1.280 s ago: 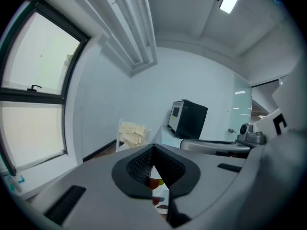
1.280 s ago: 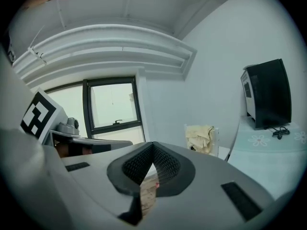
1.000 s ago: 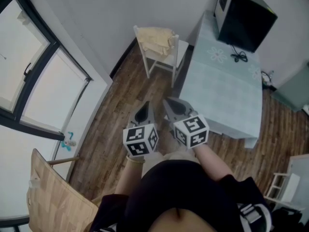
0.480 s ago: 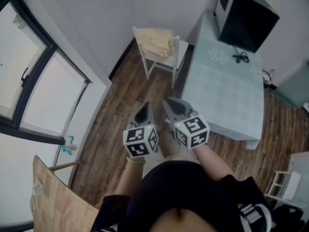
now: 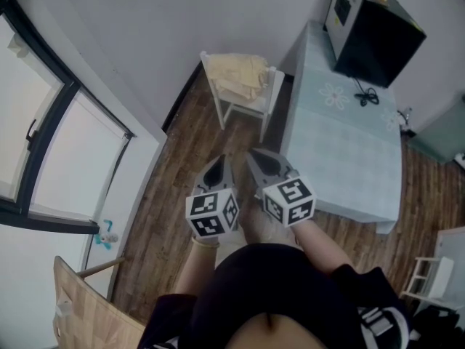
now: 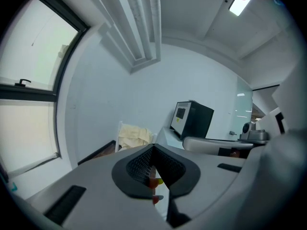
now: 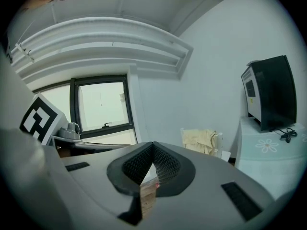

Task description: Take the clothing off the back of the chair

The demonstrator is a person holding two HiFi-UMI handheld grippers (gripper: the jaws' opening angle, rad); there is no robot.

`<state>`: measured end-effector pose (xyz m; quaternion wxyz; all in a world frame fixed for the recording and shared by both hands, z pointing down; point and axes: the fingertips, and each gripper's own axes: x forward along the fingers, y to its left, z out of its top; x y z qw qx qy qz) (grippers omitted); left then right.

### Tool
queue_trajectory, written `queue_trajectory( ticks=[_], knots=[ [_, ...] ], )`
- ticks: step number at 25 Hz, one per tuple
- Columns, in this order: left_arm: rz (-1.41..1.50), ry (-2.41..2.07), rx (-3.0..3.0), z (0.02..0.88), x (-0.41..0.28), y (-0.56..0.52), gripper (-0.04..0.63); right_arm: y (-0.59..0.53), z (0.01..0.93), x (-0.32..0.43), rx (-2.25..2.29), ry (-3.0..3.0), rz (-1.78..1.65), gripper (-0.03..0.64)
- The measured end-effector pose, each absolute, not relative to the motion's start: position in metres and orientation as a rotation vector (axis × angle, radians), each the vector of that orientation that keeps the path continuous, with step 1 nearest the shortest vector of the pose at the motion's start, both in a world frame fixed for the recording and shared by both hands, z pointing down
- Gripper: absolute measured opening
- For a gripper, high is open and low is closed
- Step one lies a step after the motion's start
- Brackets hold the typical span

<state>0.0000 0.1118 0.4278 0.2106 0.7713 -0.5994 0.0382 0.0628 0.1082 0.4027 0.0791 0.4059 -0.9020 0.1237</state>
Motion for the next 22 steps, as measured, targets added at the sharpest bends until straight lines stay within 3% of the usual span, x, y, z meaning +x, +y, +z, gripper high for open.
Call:
queue_trajectory(
  ticks=[22],
  knots=[
    [0.169, -1.491, 2.231, 0.435, -0.086, -0.045, -0.003, -0.042, 0.408, -0.024, 1.388, -2.611, 0.438, 0.012]
  ],
)
